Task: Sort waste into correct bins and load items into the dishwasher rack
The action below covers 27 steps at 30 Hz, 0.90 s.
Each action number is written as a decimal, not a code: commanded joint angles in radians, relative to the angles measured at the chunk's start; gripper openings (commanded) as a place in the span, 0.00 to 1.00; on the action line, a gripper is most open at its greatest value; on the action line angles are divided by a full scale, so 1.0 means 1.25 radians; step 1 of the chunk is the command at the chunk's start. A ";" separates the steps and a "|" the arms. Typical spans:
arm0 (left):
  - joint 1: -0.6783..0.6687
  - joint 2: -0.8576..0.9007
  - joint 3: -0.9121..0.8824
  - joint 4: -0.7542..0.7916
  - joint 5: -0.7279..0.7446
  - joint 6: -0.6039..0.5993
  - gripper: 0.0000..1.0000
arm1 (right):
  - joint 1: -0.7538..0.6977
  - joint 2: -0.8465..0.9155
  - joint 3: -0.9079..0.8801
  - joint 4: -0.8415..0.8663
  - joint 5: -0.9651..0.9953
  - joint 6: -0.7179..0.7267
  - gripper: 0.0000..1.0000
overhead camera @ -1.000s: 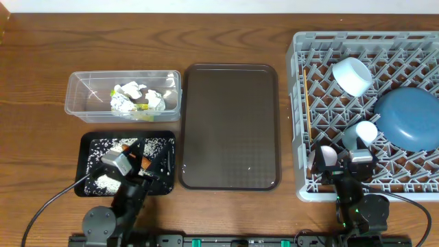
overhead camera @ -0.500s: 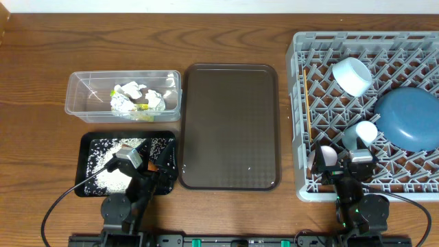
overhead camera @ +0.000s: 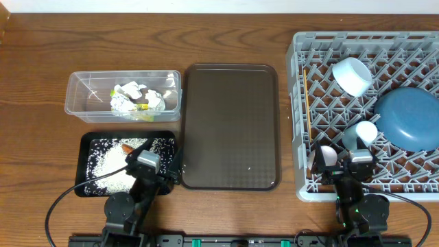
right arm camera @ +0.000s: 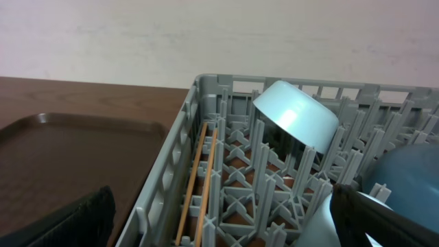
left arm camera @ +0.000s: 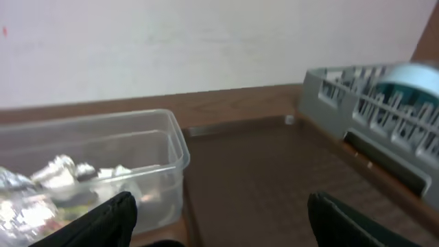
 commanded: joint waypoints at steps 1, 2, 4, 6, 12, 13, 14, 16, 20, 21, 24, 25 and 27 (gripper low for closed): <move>-0.002 -0.007 -0.010 -0.037 -0.002 0.092 0.82 | -0.014 -0.006 -0.001 -0.004 0.005 -0.009 0.99; 0.001 -0.007 -0.010 -0.036 -0.001 0.092 0.82 | -0.014 -0.006 -0.001 -0.004 0.005 -0.009 0.99; 0.011 -0.007 -0.010 -0.036 0.000 0.091 0.82 | -0.014 -0.006 -0.001 -0.004 0.005 -0.009 0.99; 0.033 -0.007 -0.010 -0.036 0.003 0.090 0.82 | -0.014 -0.006 -0.001 -0.004 0.005 -0.009 0.99; 0.099 -0.007 -0.010 -0.036 0.018 0.073 0.82 | -0.014 -0.006 -0.001 -0.004 0.005 -0.009 0.99; 0.107 -0.007 -0.010 -0.036 0.017 0.072 0.82 | -0.014 -0.006 -0.001 -0.004 0.005 -0.009 0.99; 0.109 -0.007 -0.010 -0.036 0.017 0.073 0.82 | -0.014 -0.006 -0.001 -0.004 0.005 -0.009 0.99; 0.109 -0.007 -0.010 -0.036 0.014 0.073 0.82 | -0.014 -0.006 -0.001 -0.004 0.005 -0.009 0.99; 0.109 -0.007 -0.010 -0.036 0.014 0.073 0.82 | -0.014 -0.006 -0.001 -0.004 0.005 -0.009 0.99; 0.109 -0.007 -0.010 -0.036 0.014 0.073 0.82 | -0.014 -0.006 -0.001 -0.004 0.005 -0.009 0.99; 0.109 -0.007 -0.010 -0.036 0.014 0.073 0.82 | -0.014 -0.006 -0.001 -0.004 0.005 -0.009 0.99; 0.109 -0.007 -0.010 -0.036 0.014 0.073 0.82 | -0.014 -0.006 -0.001 -0.004 0.005 -0.009 0.99; 0.109 -0.007 -0.010 -0.036 0.014 0.073 0.82 | -0.014 -0.006 -0.001 -0.004 0.005 -0.009 0.99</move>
